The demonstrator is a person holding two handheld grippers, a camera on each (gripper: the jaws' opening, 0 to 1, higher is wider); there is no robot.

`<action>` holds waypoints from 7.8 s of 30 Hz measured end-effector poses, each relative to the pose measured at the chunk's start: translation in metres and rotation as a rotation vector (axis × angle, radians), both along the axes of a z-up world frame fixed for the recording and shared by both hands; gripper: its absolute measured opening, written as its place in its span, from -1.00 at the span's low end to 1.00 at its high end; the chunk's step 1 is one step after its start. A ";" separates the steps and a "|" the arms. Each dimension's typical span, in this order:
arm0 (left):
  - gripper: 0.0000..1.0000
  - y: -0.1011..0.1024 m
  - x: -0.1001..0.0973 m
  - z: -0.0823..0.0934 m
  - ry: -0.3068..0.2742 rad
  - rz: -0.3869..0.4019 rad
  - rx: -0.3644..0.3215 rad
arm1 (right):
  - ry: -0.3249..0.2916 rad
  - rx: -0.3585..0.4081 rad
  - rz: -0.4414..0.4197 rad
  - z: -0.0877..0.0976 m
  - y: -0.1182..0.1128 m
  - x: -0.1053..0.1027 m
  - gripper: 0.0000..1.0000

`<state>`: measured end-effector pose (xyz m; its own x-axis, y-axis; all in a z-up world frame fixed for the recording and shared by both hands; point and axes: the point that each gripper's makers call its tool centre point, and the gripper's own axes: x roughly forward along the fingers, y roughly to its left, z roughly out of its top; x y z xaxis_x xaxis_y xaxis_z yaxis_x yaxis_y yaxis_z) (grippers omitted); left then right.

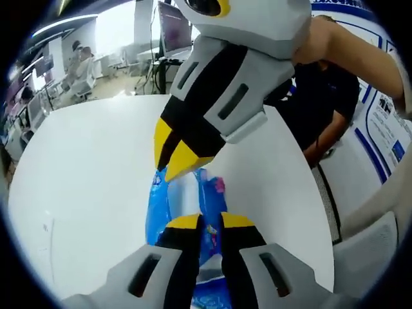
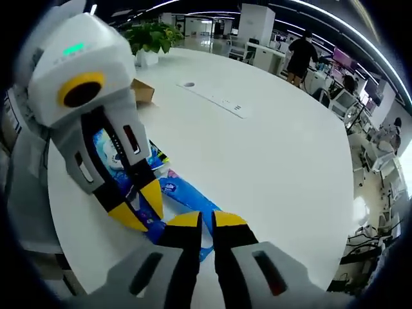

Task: Operate the shoe box by opening the lid, removing the specified soft item, and placing it in the target area until the item is outside and the box remains undamaged.

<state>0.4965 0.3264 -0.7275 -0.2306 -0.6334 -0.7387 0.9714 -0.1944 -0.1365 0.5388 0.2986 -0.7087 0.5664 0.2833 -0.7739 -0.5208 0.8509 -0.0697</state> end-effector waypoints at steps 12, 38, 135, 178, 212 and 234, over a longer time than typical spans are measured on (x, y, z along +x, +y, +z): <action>-0.69 0.024 -0.004 0.029 0.002 0.044 -0.022 | -0.009 -0.005 0.011 0.023 0.014 -0.017 -0.73; 0.06 0.130 -0.005 0.092 0.014 0.240 -0.116 | -0.044 0.016 0.026 0.063 0.064 -0.061 -0.28; 0.73 0.538 -0.011 0.077 -0.111 1.091 -0.124 | 0.072 0.020 0.844 0.032 0.355 -0.048 -0.07; -0.94 0.597 0.019 0.011 0.054 1.466 -0.020 | 0.226 -0.013 0.936 -0.029 0.394 -0.045 -0.20; -0.95 0.597 0.018 0.011 0.095 1.516 -0.047 | 0.197 -0.013 0.908 -0.030 0.408 -0.051 -0.70; -0.95 0.597 0.017 0.011 0.101 1.521 -0.047 | 0.078 0.049 0.864 0.025 0.399 -0.033 -0.72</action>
